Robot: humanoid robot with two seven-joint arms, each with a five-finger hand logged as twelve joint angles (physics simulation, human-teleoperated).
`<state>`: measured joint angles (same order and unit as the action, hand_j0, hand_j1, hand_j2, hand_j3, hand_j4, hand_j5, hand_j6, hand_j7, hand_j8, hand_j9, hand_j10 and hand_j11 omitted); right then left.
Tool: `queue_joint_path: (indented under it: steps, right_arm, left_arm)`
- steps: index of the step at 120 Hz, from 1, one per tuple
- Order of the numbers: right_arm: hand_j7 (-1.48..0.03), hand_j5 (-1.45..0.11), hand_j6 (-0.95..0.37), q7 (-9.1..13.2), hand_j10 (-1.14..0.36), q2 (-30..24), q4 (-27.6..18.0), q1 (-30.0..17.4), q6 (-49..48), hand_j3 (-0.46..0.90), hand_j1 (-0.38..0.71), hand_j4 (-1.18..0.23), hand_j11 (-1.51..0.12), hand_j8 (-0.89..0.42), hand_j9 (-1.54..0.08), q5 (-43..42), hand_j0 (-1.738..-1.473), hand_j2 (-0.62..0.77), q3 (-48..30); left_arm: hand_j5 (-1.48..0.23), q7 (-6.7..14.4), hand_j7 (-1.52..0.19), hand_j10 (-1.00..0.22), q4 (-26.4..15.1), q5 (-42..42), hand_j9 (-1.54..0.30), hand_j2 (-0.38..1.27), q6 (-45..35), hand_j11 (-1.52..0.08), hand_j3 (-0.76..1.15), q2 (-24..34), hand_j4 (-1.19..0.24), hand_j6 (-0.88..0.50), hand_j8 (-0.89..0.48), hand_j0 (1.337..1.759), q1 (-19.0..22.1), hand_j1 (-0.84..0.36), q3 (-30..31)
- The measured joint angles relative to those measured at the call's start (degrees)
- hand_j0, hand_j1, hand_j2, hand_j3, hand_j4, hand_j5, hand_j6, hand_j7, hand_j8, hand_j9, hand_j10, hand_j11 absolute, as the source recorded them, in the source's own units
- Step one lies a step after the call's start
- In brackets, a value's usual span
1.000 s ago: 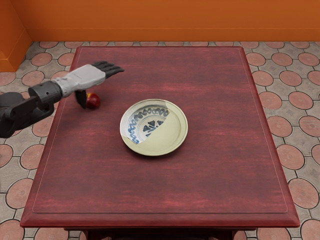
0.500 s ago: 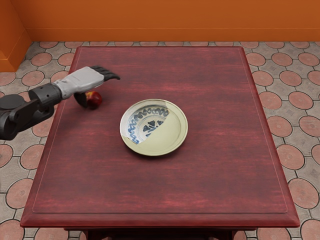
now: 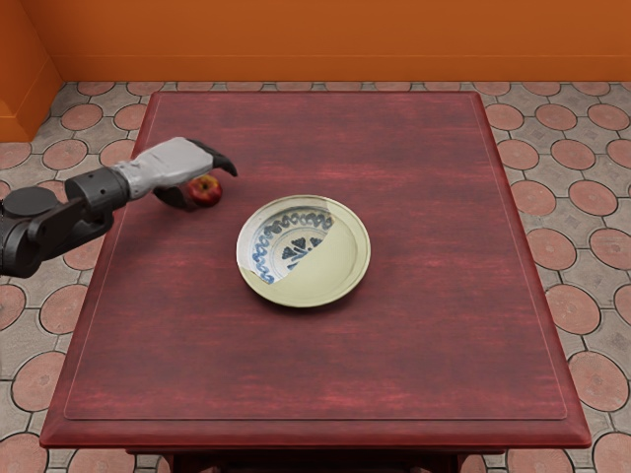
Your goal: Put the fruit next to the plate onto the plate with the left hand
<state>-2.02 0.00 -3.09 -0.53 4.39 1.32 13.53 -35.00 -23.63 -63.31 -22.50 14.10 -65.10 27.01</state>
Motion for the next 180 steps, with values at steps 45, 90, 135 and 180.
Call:
queue_joint_path:
  steps: [45,90,135,180]
  right_arm:
    - [0.00,0.00,0.00,0.00,0.00,0.00,-0.02,0.00,0.00,0.00,-0.35,0.00,0.00,0.00,0.00,0.00,-1.658,0.00,0.00]
    - [0.00,0.00,0.00,0.00,0.00,0.00,-0.01,0.00,0.00,0.00,-0.35,0.00,0.00,0.00,0.00,0.00,-1.658,0.00,0.00]
    - [0.00,0.00,0.00,0.00,0.00,0.00,-0.01,0.00,0.00,0.00,-0.35,0.00,0.00,0.00,0.00,0.00,-1.658,0.00,0.00]
    - [0.00,0.00,0.00,0.00,0.00,0.00,-0.01,0.00,0.00,0.00,-0.35,0.00,0.00,0.00,0.00,0.00,-1.658,0.00,0.00]
  left_arm:
    - [-0.60,0.00,-0.60,-0.46,-0.10,0.00,-0.60,0.11,0.00,-0.60,0.00,-1.35,-0.46,-0.46,-0.46,1.658,-0.38,-0.19,0.16]
    - [-0.65,0.00,-0.65,-0.50,-0.18,0.01,-0.65,0.11,0.27,-0.65,0.00,-1.44,-0.50,-0.48,-0.50,1.658,-0.45,-0.24,0.23]
    - [-0.75,0.06,-0.76,-0.58,-0.17,-0.02,-0.76,0.19,0.28,-0.76,0.00,-1.88,-0.58,-0.38,-0.41,1.656,-0.80,-0.32,1.78]
    - [-0.85,0.10,-0.87,-0.67,-0.15,0.07,-0.88,0.30,0.15,-0.88,0.00,-2.09,-0.66,-0.31,-0.32,1.653,-0.88,-0.40,2.74]
